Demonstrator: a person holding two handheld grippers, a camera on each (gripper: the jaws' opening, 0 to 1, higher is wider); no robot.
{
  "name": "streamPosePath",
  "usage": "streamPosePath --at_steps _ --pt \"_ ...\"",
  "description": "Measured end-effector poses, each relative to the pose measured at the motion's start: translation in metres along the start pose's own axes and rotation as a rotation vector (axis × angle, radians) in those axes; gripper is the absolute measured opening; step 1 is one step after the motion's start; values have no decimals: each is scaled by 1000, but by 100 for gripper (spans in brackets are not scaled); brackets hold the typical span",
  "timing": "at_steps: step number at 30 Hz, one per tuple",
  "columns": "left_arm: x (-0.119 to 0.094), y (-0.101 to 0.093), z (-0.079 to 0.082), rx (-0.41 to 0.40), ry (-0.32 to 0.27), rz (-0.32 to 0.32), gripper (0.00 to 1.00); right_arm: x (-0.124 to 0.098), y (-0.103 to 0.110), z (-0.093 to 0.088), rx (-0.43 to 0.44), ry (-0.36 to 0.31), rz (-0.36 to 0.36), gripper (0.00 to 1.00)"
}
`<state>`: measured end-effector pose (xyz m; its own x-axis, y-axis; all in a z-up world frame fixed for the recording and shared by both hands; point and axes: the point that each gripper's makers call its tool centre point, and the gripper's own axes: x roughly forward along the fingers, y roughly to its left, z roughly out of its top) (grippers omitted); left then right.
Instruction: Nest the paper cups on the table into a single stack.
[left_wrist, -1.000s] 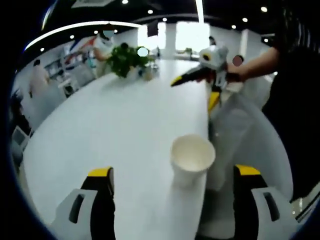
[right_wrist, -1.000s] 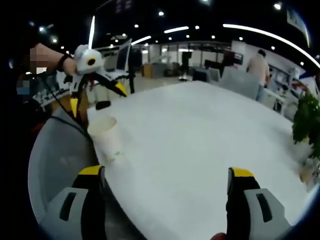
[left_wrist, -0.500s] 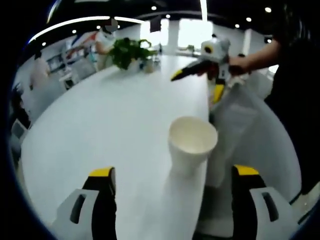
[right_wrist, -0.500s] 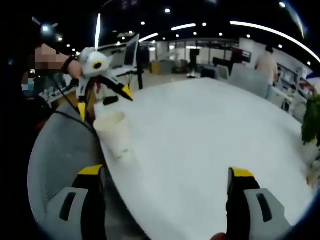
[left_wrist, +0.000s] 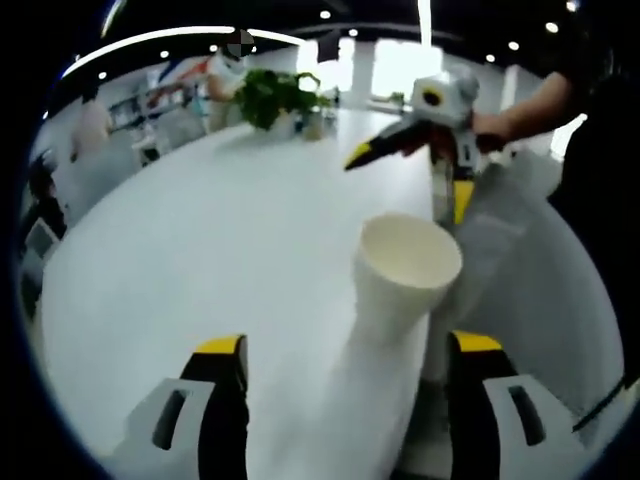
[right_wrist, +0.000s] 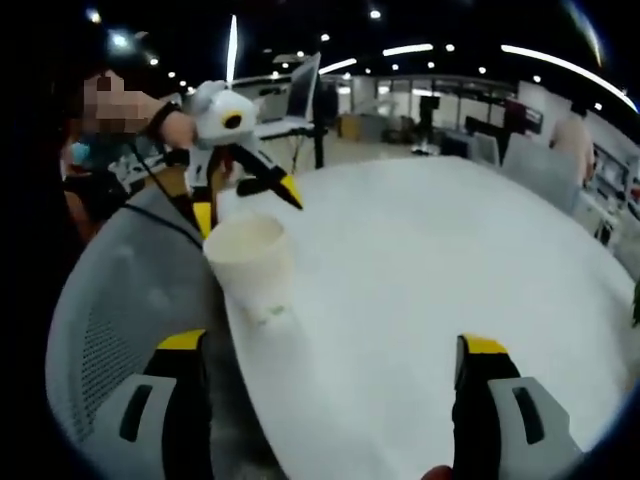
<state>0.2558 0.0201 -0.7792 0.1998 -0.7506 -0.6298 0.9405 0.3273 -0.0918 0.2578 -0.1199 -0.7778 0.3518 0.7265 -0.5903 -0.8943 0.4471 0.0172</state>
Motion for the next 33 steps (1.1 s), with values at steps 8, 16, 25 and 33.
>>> streamPosePath --at_steps 8,16,25,33 --pt "10 -14 -9 -41 -17 -18 61 19 14 -5 -11 29 51 100" --pt "20 -19 -17 -19 -18 -6 61 35 24 -6 -19 50 98 97" --pt "26 -20 -13 -21 -46 -3 52 54 41 4 -60 47 154 82" --pt "29 -26 -7 10 -70 -22 42 62 49 7 -75 43 192 70"
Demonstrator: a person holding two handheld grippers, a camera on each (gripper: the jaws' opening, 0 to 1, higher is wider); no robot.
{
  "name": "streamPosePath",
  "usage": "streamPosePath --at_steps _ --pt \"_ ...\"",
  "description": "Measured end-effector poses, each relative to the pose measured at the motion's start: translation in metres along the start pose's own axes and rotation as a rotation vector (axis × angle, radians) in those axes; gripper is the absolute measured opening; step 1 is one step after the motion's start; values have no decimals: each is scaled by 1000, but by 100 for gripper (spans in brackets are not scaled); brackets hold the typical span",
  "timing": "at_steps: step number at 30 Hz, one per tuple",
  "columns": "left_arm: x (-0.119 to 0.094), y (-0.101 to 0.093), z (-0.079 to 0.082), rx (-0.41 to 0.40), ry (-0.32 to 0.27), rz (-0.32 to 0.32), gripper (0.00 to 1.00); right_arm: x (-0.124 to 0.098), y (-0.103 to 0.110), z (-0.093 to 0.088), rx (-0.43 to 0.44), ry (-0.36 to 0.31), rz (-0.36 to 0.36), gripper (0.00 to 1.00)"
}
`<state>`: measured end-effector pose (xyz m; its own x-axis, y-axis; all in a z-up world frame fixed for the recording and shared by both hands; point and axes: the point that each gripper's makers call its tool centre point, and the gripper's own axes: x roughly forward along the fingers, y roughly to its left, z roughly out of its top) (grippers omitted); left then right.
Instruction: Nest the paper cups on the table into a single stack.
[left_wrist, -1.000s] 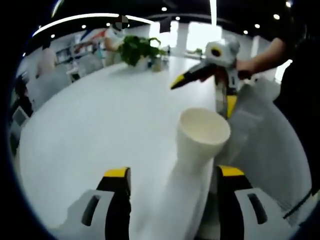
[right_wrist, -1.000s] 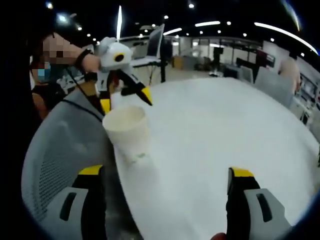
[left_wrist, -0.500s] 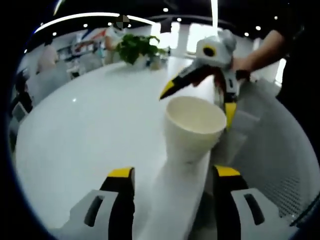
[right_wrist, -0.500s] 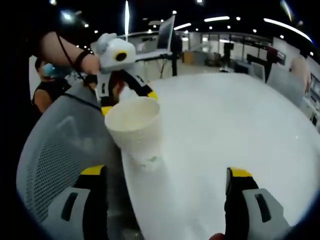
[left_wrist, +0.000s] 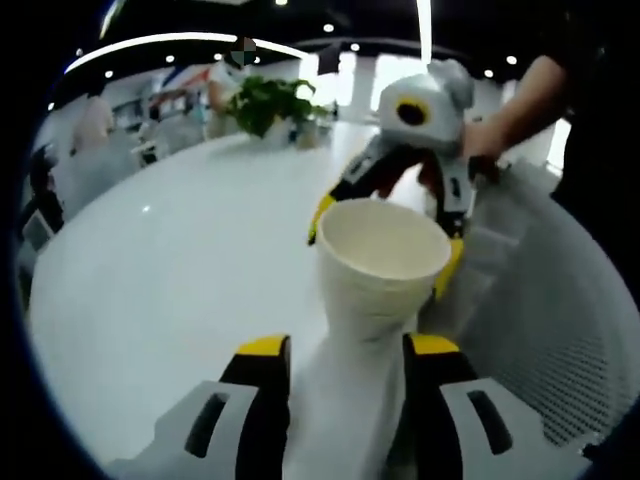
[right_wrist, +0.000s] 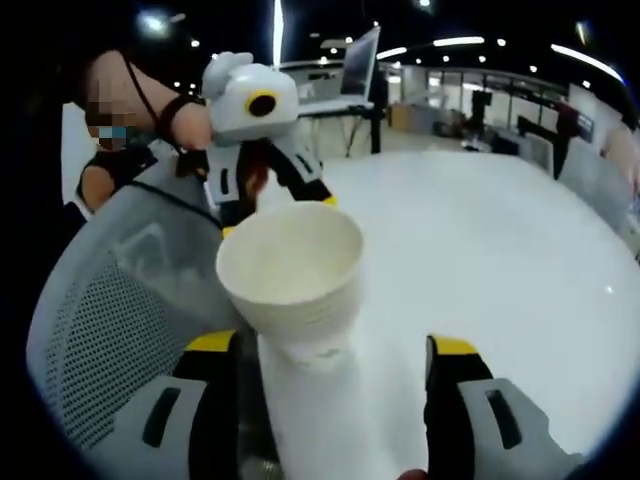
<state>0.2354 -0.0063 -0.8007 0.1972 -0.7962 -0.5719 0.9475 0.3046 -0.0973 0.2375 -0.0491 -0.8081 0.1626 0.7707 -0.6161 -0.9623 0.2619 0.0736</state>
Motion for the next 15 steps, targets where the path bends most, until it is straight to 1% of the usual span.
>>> streamPosePath --at_steps 7,9,10,12,13,15 --pt "7 -2 7 33 1 -25 42 4 8 6 -11 -12 48 53" --pt "8 -4 8 44 4 -39 40 5 10 7 -34 -8 56 49" --pt "8 -5 8 56 8 -51 40 6 12 8 -58 -3 66 46" --pt "10 -6 8 73 17 -66 37 8 17 8 -77 4 91 40" --pt "10 -9 8 89 24 -87 36 8 18 8 -91 5 96 40" --pt "12 -11 8 105 27 -97 33 9 15 8 -102 9 83 39"
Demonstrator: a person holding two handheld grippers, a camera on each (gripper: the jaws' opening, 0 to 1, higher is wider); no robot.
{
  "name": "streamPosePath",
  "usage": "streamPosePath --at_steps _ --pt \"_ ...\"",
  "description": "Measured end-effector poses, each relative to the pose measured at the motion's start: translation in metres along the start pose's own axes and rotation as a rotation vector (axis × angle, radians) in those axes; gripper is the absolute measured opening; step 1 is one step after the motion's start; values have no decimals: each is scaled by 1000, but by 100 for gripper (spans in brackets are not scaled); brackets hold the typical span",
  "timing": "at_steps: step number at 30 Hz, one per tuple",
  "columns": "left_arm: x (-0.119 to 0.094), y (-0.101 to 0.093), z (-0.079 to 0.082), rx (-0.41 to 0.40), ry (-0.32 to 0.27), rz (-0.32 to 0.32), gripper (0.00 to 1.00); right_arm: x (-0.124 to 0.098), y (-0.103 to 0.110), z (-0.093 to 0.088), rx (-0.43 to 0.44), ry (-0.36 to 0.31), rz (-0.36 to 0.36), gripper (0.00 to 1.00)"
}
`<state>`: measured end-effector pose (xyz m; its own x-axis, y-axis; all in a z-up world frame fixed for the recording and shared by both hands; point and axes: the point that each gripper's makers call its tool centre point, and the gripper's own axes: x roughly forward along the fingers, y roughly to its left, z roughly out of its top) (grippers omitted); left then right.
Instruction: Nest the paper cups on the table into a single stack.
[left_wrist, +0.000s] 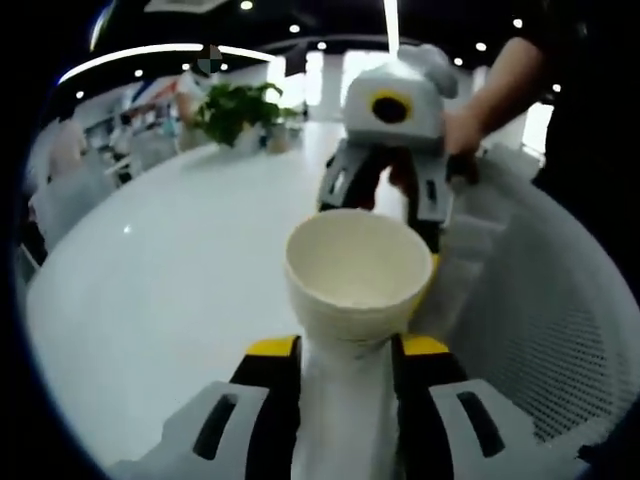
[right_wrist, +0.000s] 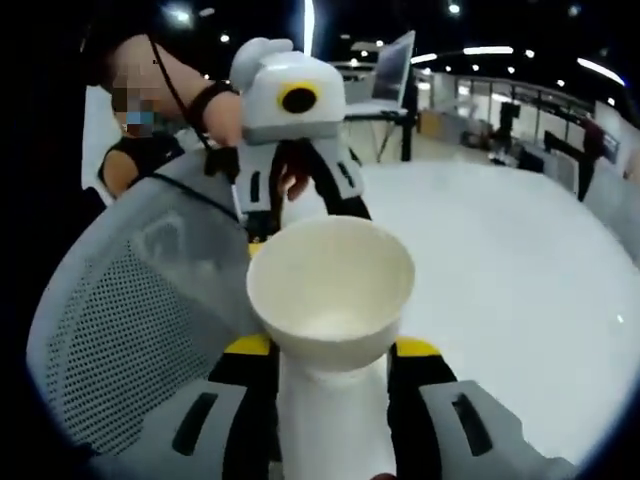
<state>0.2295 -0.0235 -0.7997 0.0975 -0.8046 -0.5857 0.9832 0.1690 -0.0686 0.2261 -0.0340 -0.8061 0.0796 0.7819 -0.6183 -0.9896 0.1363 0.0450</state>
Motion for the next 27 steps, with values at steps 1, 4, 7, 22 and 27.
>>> streamPosePath --at_steps 1,4,7,22,27 --pt "1 0 0 1 2 2 34 0 0 0 7 -2 1 39" --pt "0 2 0 0 4 -1 34 0 -1 0 12 0 0 38" --pt "0 3 2 -16 4 -10 34 -1 -2 1 8 4 -4 38" --pt "-12 65 43 57 -3 -18 33 -21 -66 38 -2 -39 -97 37" --pt "-11 89 54 87 -4 -30 33 -25 -92 45 0 -40 -135 37"
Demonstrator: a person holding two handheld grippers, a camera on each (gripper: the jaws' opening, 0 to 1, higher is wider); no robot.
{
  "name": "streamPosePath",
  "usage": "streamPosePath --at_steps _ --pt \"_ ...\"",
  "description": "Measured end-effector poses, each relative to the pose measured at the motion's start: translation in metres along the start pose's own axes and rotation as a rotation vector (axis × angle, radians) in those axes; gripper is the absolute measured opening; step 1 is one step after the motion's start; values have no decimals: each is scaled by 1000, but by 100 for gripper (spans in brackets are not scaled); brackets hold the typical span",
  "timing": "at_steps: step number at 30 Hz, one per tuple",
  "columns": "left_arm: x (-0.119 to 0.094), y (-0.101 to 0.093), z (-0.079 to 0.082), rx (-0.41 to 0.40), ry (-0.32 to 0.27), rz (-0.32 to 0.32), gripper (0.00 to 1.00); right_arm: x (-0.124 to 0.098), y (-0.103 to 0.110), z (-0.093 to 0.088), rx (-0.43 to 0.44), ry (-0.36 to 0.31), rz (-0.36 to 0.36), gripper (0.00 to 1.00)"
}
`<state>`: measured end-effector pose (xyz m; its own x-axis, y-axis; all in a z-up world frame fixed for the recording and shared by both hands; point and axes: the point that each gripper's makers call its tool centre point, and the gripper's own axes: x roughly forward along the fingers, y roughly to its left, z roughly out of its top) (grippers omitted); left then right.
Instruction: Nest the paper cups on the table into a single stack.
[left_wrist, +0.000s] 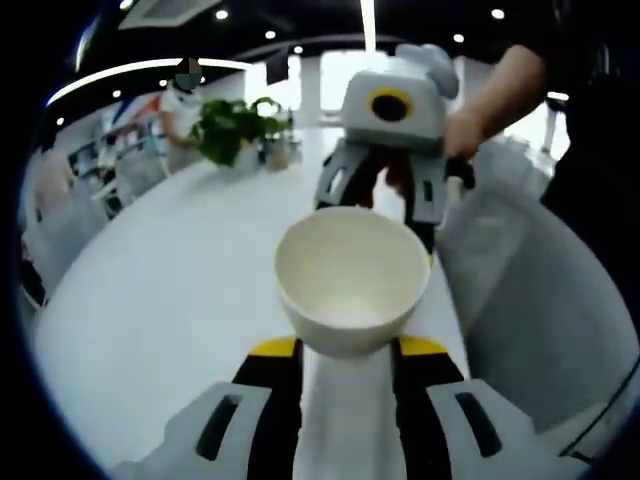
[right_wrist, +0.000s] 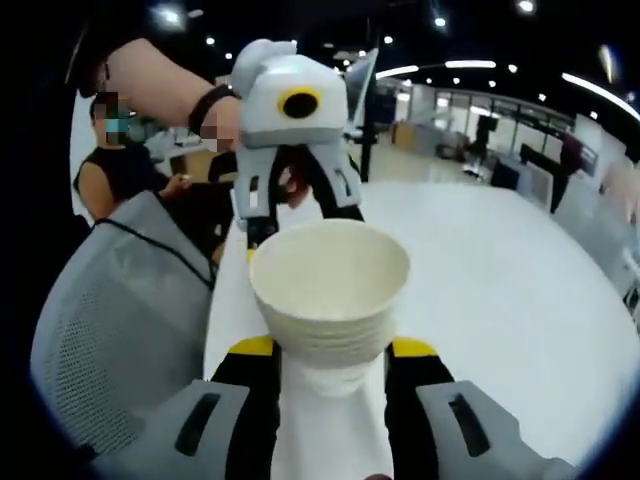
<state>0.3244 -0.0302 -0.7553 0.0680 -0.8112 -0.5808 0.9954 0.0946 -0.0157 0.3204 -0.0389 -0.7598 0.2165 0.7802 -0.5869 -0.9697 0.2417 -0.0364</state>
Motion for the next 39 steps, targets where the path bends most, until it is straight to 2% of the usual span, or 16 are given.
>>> streamPosePath --at_steps 6,14,22,23,26,30,39 --pt "4 28 5 23 -5 -24 33 2 -28 3 10 8 -28 37" --pt "12 74 7 33 -9 -41 33 13 -77 5 8 38 -53 37" --pt "30 125 2 61 22 -57 33 28 -126 -7 36 52 -93 37" --pt "34 135 0 60 25 -59 33 30 -133 -8 45 55 -98 37" --pt "42 149 -1 30 30 -71 32 34 -151 -15 77 60 -114 37" --pt "51 158 -1 33 28 -78 32 33 -162 -22 92 59 -131 37" --pt "62 159 -4 15 16 -84 32 34 -167 -36 127 36 -151 38"
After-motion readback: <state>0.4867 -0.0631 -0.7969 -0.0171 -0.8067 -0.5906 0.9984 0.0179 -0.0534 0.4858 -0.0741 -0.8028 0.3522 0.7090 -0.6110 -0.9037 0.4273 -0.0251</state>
